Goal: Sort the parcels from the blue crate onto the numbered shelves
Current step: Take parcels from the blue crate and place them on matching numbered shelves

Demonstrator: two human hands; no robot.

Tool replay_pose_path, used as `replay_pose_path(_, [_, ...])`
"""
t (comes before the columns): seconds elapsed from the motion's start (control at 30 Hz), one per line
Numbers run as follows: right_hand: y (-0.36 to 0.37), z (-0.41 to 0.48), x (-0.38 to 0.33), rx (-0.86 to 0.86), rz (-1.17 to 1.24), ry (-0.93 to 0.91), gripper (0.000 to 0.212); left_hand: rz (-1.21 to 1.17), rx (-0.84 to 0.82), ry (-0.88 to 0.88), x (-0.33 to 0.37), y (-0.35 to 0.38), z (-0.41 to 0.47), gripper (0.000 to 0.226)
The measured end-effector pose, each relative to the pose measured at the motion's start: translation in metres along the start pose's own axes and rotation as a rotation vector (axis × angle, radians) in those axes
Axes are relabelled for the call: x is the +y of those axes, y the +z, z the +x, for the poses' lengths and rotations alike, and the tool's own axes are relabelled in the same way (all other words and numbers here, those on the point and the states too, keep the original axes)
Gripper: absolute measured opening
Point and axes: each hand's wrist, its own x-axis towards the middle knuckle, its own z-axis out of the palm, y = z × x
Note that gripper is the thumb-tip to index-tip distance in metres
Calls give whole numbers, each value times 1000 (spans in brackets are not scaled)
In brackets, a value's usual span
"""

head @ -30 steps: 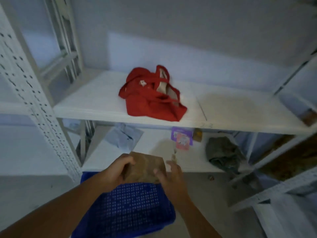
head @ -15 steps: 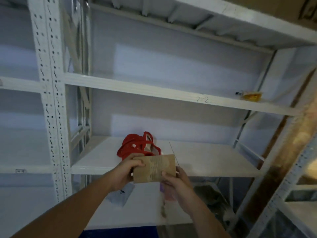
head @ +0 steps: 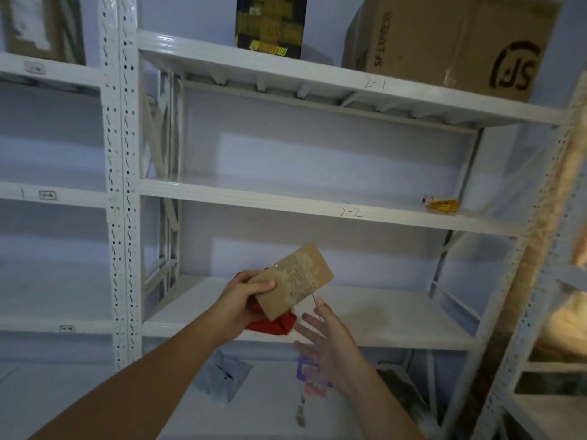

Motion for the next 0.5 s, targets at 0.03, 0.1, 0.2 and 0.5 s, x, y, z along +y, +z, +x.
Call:
replay_pose_path(0.03, [3,-7,2,-18,-13,20,37,-23,20,10,-2,3,-3,39])
replay_pose_path(0.1, [7,-17,1,-6,-36,23,47,-35,62,36,-10,8,-7,41])
replay_pose_path(0.2, [9,-22,-15,107,-40,-26,80,233,161,200,-23,11,-10,49])
replay_pose_path(0.5, [5,-31,-67,196,3,49,57,1022,-182,805,-18,13,-7,61])
